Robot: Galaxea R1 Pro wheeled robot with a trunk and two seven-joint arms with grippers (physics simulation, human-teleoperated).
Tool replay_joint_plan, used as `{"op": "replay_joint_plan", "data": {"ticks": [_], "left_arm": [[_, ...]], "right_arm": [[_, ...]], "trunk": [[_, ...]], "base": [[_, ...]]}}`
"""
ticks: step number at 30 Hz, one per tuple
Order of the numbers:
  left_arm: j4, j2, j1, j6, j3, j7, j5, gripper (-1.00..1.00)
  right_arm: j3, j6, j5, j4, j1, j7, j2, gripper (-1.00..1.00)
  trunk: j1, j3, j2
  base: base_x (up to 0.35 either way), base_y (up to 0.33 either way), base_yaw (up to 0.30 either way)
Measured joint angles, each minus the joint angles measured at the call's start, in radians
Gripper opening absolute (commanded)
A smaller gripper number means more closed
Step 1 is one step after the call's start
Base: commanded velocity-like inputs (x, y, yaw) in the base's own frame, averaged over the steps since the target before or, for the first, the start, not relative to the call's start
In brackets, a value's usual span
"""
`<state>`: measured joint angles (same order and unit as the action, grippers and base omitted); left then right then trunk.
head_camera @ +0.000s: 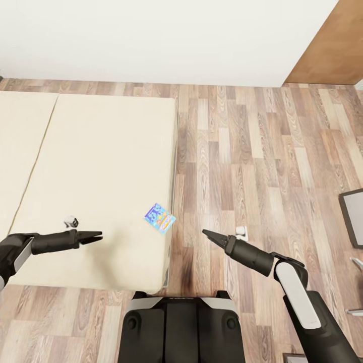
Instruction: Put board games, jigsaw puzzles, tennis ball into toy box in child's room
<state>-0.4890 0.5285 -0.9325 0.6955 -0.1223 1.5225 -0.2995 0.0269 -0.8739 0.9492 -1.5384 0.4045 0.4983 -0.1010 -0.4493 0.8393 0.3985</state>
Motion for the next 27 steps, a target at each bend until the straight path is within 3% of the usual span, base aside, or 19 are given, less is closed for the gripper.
{"op": "replay_joint_plan", "data": {"ticks": [6,21,27], "left_arm": [[0.001,0.008,0.004,0.0,0.0,0.027,0.001,1.0],[0.001,0.009,0.005,-0.006,-0.001,0.028,0.005,1.0],[0.001,0.009,0.005,-0.007,-0.001,0.025,0.005,1.0]], "right_arm": [[0.001,0.02,-0.017,0.0,0.0,0.0,0.003,1.0],[0.002,0.029,-0.022,0.005,0.0,-0.001,0.005,1.0],[0.001,0.068,-0.023,0.025,0.0,0.001,0.002,1.0]], "trunk": [[0.0,-0.01,0.0],[0.0,-0.034,0.0],[0.0,-0.044,0.0]], "base": [[0.0,0.0,0.0],[0.0,0.0,0.0],[0.0,0.0,0.0]]}}
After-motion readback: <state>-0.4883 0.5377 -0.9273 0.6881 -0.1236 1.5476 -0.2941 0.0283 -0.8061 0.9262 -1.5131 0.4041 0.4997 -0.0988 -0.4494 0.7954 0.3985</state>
